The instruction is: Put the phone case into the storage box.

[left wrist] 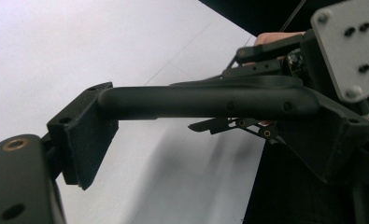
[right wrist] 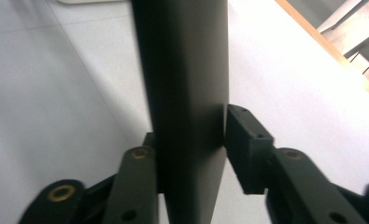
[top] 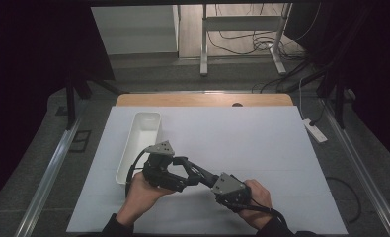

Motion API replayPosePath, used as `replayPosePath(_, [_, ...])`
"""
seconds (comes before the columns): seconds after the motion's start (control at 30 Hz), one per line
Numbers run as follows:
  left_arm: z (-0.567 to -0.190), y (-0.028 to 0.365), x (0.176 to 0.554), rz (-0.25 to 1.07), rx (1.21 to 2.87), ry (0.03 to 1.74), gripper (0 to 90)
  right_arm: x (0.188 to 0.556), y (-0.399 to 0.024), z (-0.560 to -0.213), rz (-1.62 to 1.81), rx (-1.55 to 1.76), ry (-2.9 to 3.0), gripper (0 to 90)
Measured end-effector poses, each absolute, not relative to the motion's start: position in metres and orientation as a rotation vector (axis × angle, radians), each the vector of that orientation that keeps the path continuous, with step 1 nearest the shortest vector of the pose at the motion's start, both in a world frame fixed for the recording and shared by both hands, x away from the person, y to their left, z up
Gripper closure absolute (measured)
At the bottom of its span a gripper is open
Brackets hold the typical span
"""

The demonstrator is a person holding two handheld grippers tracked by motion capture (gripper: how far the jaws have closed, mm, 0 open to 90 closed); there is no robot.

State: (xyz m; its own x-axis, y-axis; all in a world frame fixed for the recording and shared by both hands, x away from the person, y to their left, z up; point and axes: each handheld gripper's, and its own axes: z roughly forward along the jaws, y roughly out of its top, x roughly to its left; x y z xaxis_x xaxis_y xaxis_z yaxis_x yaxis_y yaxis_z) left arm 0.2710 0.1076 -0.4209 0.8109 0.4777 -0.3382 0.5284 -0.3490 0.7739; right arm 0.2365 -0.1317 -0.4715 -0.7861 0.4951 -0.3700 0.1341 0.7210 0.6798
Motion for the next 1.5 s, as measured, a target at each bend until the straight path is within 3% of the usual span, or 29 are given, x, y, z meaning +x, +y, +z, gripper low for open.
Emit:
replayPosePath(0.13, [-0.421, 0.109, 0.272, -0.065, 1.994, 0.760, 13.4, 0.232, -0.128, -0.472, 0.855, 0.415, 2.362, 79.6])
replayPosePath(0.27, [-0.422, 0.110, 0.274, -0.081, 1.973, 0.771, 12.5, 0.230, -0.127, -0.472, 0.844, 0.390, 2.333, 83.8])
replayPosePath(0.53, [-0.426, 0.112, 0.279, -0.127, 1.921, 0.818, 10.5, 0.230, -0.126, -0.472, 0.834, 0.402, 2.307, 85.4])
replayPosePath(0.77, [-0.423, 0.115, 0.278, -0.080, 1.932, 0.823, 0.3, 0.230, -0.126, -0.473, 0.825, 0.400, 2.343, 85.5])
replayPosePath(1.13, [-0.424, 0.120, 0.273, 0.048, 2.000, 0.747, 0.0, 0.239, -0.137, -0.467, 0.937, 0.493, 2.443, 85.4])
replayPosePath(1.5, [-0.427, 0.127, 0.270, 0.074, 1.989, 0.678, 0.0, 0.247, -0.151, -0.461, 1.072, 0.545, 2.567, 85.5])
